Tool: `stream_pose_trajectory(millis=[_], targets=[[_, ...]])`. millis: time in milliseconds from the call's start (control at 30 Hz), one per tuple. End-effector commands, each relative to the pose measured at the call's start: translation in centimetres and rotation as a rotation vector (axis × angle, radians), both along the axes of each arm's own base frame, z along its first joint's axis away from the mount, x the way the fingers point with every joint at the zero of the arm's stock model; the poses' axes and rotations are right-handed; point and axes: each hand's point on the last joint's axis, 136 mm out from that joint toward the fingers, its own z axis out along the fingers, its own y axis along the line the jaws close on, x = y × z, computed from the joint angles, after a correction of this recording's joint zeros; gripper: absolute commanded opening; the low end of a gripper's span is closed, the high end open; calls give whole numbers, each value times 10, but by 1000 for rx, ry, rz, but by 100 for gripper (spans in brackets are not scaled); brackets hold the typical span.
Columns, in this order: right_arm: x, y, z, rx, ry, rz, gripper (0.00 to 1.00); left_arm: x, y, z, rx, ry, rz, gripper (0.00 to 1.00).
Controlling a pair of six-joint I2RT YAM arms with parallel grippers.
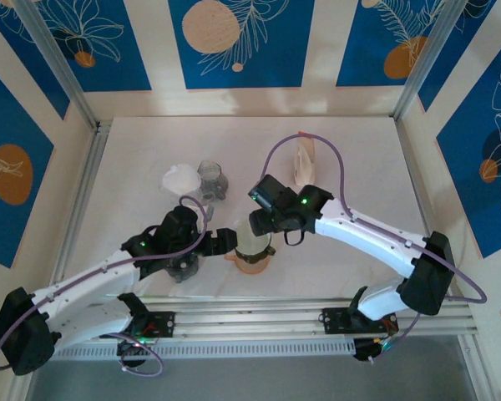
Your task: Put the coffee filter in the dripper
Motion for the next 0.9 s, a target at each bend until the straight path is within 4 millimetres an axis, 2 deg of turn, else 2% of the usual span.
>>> stream_pose_trajectory(millis=[0,200,400,633,867], targets=[[-2,-11,13,4,-38,-38,71,-5,5,-5,33,15,4,87],[-6,-7,32,57,-79,-18,71,-3,3,3,20,1,6,87],[-11,-11,40,81,-90,-26,71,-2,2,17,0,-24,5,92],[-18,-21,44,99,-102,-49,71,-2,4,37,-28,-57,10,98],[-31,-35,41,112,-99,-68,71,-3,15,66,-42,-129,28,100]])
